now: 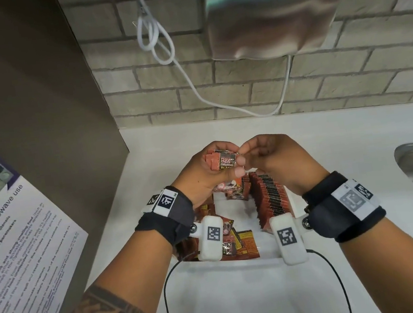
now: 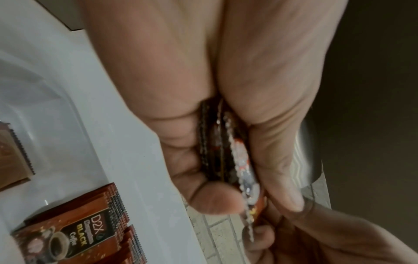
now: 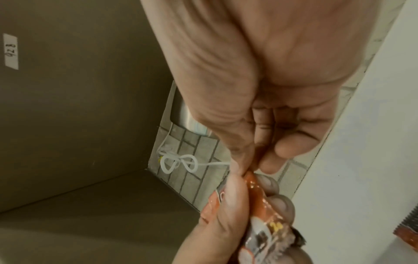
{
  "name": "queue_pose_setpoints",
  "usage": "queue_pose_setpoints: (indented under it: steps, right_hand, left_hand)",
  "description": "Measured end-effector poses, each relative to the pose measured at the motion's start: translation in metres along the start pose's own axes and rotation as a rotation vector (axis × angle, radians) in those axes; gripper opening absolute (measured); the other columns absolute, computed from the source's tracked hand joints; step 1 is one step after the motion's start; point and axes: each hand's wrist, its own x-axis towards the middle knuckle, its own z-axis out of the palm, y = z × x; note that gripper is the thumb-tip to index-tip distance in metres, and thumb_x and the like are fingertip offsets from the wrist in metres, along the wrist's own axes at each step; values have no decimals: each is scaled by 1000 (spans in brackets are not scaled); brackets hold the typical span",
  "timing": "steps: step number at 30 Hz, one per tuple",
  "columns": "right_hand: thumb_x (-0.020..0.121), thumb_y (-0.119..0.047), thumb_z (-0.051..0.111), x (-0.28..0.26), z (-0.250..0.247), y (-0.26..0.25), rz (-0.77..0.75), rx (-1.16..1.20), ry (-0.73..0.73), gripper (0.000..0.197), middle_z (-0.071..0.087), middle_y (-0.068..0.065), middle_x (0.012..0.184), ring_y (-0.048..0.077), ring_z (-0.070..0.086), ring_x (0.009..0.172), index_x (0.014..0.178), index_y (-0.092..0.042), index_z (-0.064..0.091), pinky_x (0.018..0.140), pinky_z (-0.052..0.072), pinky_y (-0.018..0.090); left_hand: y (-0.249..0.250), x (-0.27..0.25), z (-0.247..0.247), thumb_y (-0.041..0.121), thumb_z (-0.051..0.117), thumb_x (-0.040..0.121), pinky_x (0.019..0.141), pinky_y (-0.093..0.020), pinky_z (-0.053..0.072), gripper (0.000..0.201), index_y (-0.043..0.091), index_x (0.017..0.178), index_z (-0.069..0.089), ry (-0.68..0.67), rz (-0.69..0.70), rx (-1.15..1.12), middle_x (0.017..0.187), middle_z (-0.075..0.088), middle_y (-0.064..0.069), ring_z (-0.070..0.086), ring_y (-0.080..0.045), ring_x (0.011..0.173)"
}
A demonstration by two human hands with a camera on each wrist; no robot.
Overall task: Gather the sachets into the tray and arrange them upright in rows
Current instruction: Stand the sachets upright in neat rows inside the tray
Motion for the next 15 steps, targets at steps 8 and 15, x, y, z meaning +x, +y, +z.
queue_pose_setpoints:
  steps: [8,15]
  right_hand:
    - [86,-18,78,6,-8,-7,-92,-127,11,11,74,4,83,7,66,72,93,-11,73,64,56,23]
    - [85,-17,78,10,-8,-5,-171,-181,51,3,75,1,81,6,66,70,86,-16,75,66,50,16]
  left_hand:
    - [0,-2,-1,0,84,78,64,-35,54,48,11,119,61,1,-15,184,91,70,-3,66,-20,78]
    - [-4,2,1,9,87,77,59,-34,58,46,17,115,63,93,-18,302,90,73,-2,70,-18,75]
